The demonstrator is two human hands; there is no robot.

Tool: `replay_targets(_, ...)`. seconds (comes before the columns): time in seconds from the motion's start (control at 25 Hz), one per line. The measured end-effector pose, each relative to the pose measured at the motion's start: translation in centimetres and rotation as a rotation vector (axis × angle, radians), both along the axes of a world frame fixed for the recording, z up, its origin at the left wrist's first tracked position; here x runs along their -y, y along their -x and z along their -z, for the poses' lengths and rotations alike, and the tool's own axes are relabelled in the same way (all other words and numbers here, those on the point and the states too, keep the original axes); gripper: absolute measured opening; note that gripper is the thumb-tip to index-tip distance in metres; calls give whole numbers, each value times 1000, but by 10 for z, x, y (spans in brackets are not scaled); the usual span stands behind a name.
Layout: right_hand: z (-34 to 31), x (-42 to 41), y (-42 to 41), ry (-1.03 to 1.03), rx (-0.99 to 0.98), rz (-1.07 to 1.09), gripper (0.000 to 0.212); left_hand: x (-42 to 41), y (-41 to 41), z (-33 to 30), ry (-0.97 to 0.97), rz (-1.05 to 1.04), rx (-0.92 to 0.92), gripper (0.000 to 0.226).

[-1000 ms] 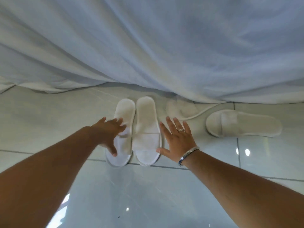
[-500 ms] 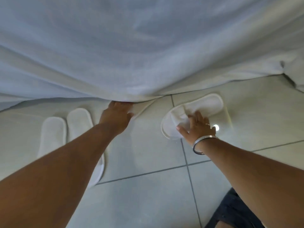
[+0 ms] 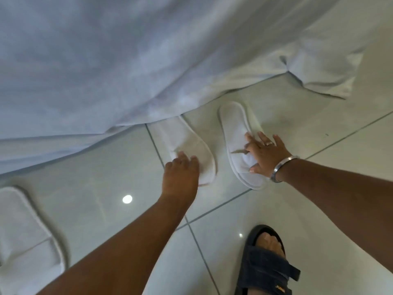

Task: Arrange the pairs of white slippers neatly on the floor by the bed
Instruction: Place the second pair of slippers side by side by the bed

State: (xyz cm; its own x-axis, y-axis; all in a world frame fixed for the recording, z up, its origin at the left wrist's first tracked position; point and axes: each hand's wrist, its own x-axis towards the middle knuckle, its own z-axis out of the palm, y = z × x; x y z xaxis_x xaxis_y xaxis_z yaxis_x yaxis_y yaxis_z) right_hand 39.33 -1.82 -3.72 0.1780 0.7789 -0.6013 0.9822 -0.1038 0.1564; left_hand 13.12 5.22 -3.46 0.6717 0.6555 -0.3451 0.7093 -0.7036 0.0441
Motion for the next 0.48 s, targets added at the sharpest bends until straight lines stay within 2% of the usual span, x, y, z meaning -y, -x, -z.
replay_targets(0.08,4,1,1,-23,-30,13,78,7,-23,-7,4,144,-47,40)
replay_targets(0.16,6,0,0,-25,-40,24,77,11,-35,-10,20,170,-73,35)
replay_targets(0.36,7,-10,-7,-27,-96,52,77,9,-9,-9,37,329,-93,49)
replay_targets(0.48,6,-11,-7,-42,-93,53,75,21,-8,-4,49,320,-104,48)
